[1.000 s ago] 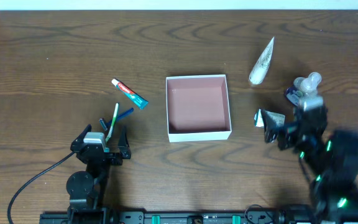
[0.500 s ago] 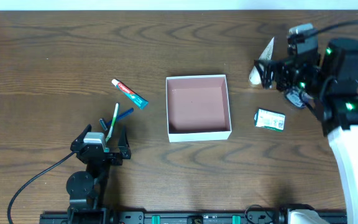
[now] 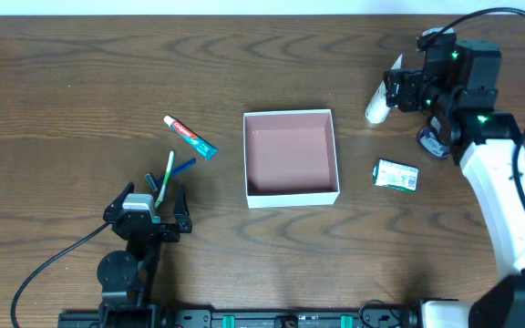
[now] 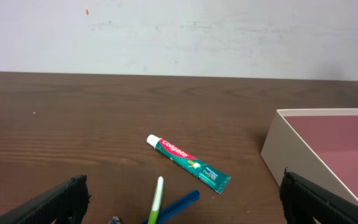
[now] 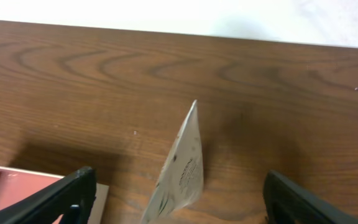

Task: Pack container
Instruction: 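Reach the right gripper to the white Pantene tube and grasp it, then carry the Pantene tube with the right gripper over the box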

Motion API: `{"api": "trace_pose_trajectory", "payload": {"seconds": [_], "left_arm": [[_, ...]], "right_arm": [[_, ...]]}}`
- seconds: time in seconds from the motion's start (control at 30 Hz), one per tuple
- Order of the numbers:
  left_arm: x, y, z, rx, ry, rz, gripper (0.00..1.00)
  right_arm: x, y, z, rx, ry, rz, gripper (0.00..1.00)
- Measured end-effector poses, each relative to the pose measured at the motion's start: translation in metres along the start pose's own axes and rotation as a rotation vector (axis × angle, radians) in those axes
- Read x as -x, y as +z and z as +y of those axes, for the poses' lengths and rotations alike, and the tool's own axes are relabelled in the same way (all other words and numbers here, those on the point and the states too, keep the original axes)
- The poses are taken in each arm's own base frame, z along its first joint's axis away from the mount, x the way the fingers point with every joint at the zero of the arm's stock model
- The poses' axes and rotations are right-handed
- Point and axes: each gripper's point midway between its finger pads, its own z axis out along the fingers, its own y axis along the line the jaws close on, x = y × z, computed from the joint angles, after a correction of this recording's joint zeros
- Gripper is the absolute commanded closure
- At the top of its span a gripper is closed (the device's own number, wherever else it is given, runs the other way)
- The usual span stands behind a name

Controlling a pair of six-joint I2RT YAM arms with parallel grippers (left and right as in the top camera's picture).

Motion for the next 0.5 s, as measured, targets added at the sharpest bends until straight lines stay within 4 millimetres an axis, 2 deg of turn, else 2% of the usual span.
{"api": "trace_pose_trajectory", "payload": {"seconds": [0.2,0.37,0.5], "left_arm": [[0.000,0.000,0.000,0.000,0.000,0.000,0.02],[0.000,0.000,0.000,0.000,0.000,0.000,0.02],[0.000,0.000,0.000,0.000,0.000,0.000,0.02]], "right_arm": [[-0.008,0.019,-0.005,-0.013,0.020,0.021,0.34],[-0.010,0.027,-0.007,-0.014,0.048,0.024,0.55],[-0.016,0.035,-0.008,-0.014,0.057,0.045,0.67]]}}
